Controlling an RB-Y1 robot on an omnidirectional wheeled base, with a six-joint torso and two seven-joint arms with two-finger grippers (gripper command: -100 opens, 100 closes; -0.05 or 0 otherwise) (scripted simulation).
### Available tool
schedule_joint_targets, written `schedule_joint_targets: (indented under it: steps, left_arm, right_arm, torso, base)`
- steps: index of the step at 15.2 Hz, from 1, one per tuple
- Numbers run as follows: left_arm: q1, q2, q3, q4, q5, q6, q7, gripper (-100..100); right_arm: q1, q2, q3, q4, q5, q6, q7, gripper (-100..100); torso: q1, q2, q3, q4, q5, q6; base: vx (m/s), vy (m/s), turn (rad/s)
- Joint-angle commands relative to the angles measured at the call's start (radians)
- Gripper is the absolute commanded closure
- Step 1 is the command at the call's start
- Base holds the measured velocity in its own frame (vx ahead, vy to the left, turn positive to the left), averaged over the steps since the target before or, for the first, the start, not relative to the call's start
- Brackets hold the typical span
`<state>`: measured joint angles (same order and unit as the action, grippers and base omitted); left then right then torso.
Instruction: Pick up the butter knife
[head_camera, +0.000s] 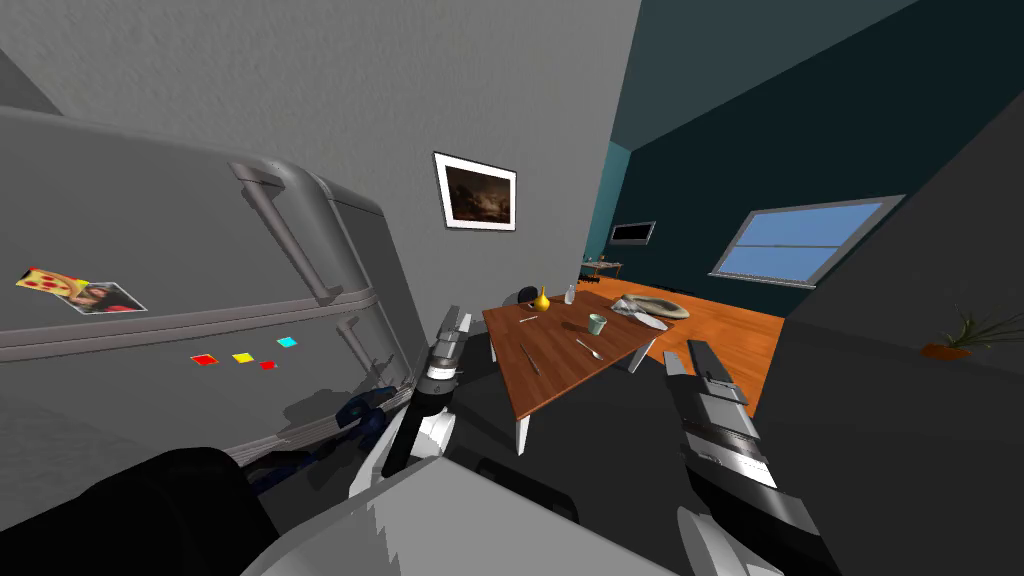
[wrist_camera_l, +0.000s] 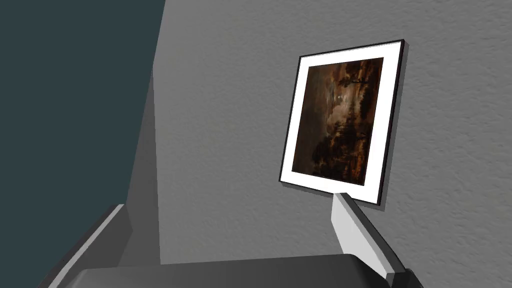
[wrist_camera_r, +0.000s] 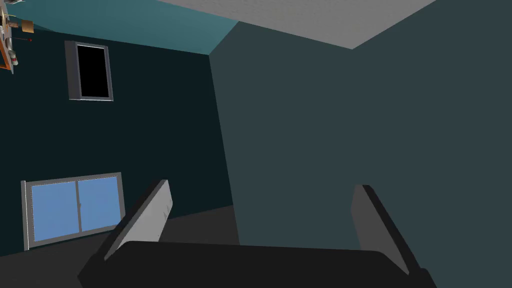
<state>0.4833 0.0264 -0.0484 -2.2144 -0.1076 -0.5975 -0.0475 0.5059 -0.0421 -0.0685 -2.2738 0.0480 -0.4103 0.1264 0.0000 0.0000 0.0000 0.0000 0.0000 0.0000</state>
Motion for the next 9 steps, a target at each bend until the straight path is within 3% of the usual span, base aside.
schedule_joint_targets:
  steps: [1,2,5,9]
  left_arm:
    - [0.004,0.044,0.000,0.014,-0.004,0.015,0.008,-100]
    - [0.004,0.044,0.000,0.014,-0.004,0.015,0.008,-100]
    - [0.013,0.108,-0.002,0.049,-0.014,0.053,0.026,-100]
    - [0.027,0.177,-0.004,0.101,-0.028,0.110,0.054,-100]
  right_arm:
    - [0.000,0.000,0.000,0.000,0.000,0.000,0.000,0]
    - [0.000,0.000,0.000,0.000,0.000,0.000,0.000,0]
    - [0.000,0.000,0.000,0.000,0.000,0.000,0.000,0]
    - [0.000,0.000,0.000,0.000,0.000,0.000,0.000,0]
  torso:
    - [0.000,0.000,0.000,0.000,0.000,0.000]
    - [-0.001,0.000,0.000,0.000,0.000,0.000]
    - [-0.005,0.002,0.001,0.000,-0.001,0.000]
    - [-0.011,0.002,0.001,0.000,-0.002,0.000]
  base:
    - [-0.009,-0.030,-0.051]
    - [-0.022,-0.052,-0.056]
    - [-0.025,-0.089,-0.080]
    - [-0.021,-0.151,-0.106]
